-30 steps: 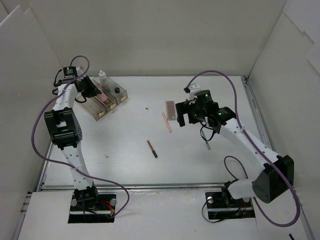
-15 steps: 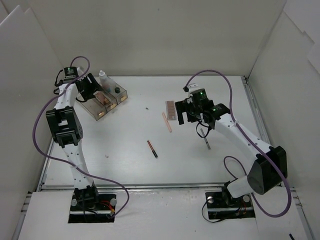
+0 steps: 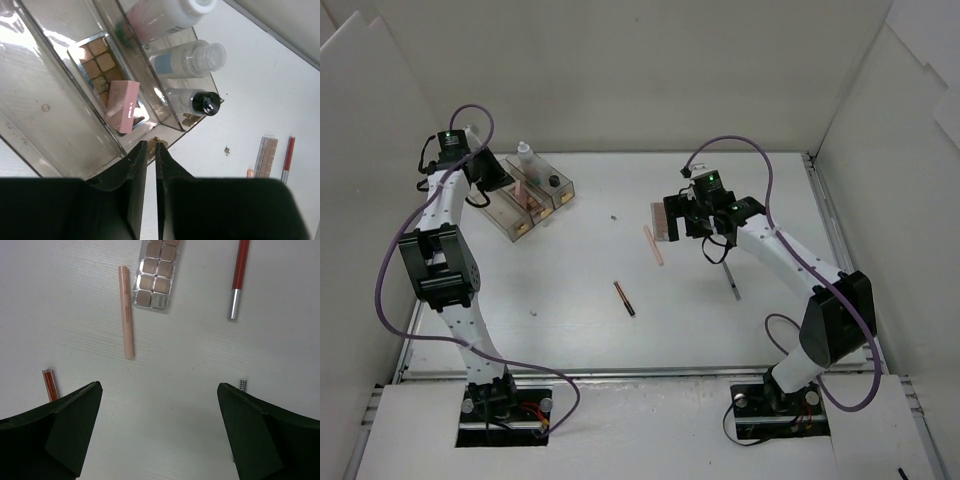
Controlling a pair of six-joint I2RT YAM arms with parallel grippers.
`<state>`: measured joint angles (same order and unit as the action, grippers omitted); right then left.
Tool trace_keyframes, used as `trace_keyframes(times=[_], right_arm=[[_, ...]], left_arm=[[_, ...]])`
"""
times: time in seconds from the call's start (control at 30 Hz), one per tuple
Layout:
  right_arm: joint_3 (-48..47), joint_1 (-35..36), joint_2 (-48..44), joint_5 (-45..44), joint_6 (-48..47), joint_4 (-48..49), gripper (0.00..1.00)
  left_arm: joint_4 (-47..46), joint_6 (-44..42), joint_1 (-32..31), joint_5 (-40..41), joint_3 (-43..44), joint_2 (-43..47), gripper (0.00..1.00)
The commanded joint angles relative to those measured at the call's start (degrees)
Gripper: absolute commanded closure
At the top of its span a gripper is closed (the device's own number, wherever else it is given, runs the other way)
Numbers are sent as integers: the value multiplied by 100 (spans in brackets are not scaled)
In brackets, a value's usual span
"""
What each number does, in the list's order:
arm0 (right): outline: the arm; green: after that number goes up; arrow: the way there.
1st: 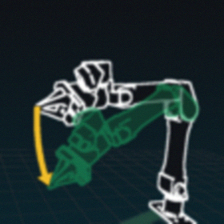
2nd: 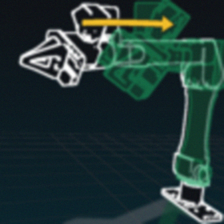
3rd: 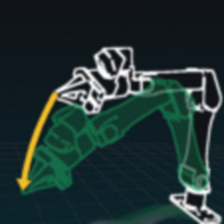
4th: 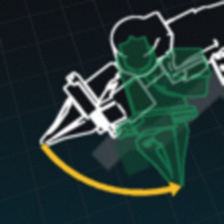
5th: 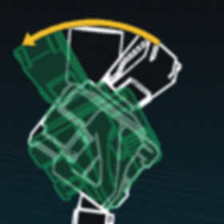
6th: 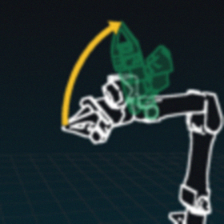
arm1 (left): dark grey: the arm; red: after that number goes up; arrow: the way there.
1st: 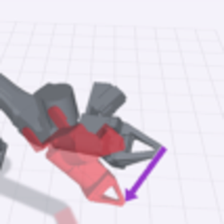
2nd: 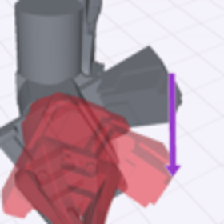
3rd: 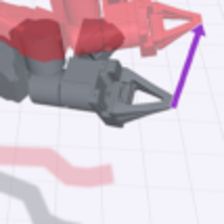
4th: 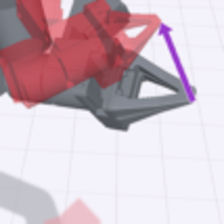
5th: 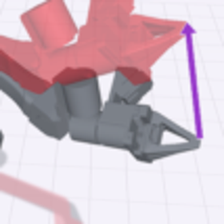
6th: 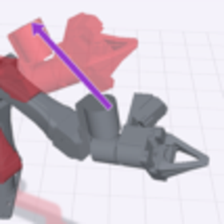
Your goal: Organize the makeup
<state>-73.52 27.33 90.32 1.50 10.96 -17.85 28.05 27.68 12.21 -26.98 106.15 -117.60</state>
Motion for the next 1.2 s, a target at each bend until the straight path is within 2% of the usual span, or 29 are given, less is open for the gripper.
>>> trace_keyframes(times=[0.0, 0.27, 0.63, 0.87, 1.0, 1.1, 1.17], right_arm=[[-15, -44, -357, -9, 143, 167, 2], [416, -35, -761, -79, 257, 150, 2], [795, -26, -1236, -123, 328, 141, 2], [900, -52, -1325, -316, 319, 123, 2], [769, -53, -1079, -308, 354, 141, 2], [479, -35, -631, -352, 468, 159, 2], [190, -26, -236, -361, 599, 167, 2]], left_arm=[[-476, 53, -78, -360, -146, 378, 92], [-704, 9, -140, -466, -147, -95, 92], [-266, -377, -140, 404, 890, -887, 92], [-406, -457, -140, 563, 952, -756, 88], [-599, -290, -140, 527, 443, 85, 73], [-617, -184, -140, 650, -111, 658, 58], [-582, -158, -140, 781, -559, 1273, 53]])
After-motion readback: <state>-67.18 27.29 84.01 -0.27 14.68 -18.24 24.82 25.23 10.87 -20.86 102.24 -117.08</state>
